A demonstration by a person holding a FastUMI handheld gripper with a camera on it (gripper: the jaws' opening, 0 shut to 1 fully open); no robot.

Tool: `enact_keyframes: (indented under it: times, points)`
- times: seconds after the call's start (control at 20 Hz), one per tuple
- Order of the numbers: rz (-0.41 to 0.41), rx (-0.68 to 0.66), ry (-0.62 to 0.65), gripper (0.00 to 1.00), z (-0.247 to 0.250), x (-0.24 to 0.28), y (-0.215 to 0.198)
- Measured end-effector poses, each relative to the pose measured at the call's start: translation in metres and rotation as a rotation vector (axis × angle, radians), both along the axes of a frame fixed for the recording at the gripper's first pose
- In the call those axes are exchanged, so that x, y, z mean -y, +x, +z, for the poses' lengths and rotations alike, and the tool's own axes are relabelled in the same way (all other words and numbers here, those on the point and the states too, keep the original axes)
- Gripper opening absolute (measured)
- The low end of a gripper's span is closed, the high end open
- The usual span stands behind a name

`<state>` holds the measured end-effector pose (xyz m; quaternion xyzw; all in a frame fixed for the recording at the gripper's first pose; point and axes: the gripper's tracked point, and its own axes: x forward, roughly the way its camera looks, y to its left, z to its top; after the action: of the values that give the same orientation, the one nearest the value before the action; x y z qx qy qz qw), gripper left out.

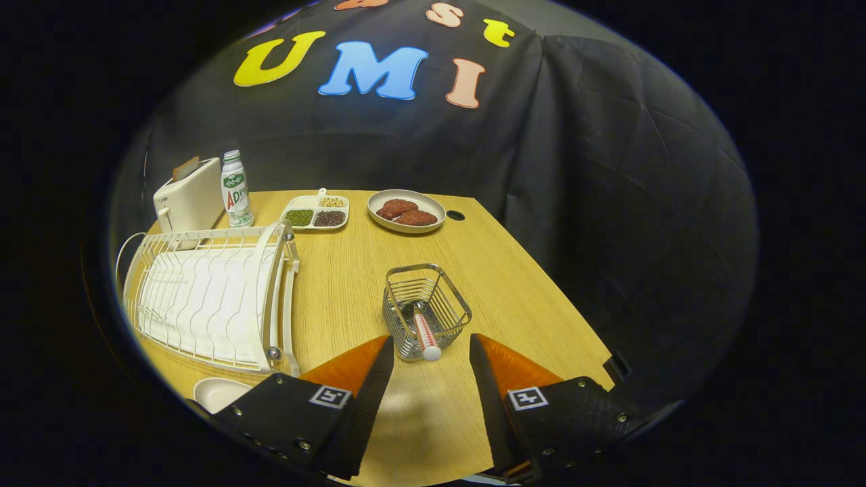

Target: Take the plate from the dish rack, then take the spoon from the basket and place it into the plate.

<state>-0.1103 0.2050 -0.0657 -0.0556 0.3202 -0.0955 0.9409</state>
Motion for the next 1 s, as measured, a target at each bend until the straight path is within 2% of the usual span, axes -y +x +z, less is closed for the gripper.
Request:
enact_keyframes:
  times: [0.35, 0.5, 0.6, 0.65, 0.7, 0.8, 0.9, 0.95, 1.0]
  points:
    - [0.022, -0.017, -0.019, 0.70, -0.011, 0.003, 0.017]
    - [0.040, -0.028, -0.036, 0.43, -0.016, 0.001, 0.019]
    - [0.061, -0.028, -0.038, 0.39, -0.016, -0.004, 0.021]
    - [0.078, -0.026, -0.036, 0.27, -0.017, -0.008, 0.023]
    - [0.077, -0.031, -0.057, 0.20, -0.018, -0.006, 0.021]
    - [0.091, -0.035, -0.050, 0.20, -0.019, -0.011, 0.020]
    - [0.098, -0.034, -0.067, 0.12, -0.016, -0.013, 0.020]
    - [0.104, -0.031, -0.068, 0.12, -0.014, -0.014, 0.020]
    - [0.118, -0.026, -0.079, 0.04, -0.013, -0.016, 0.021]
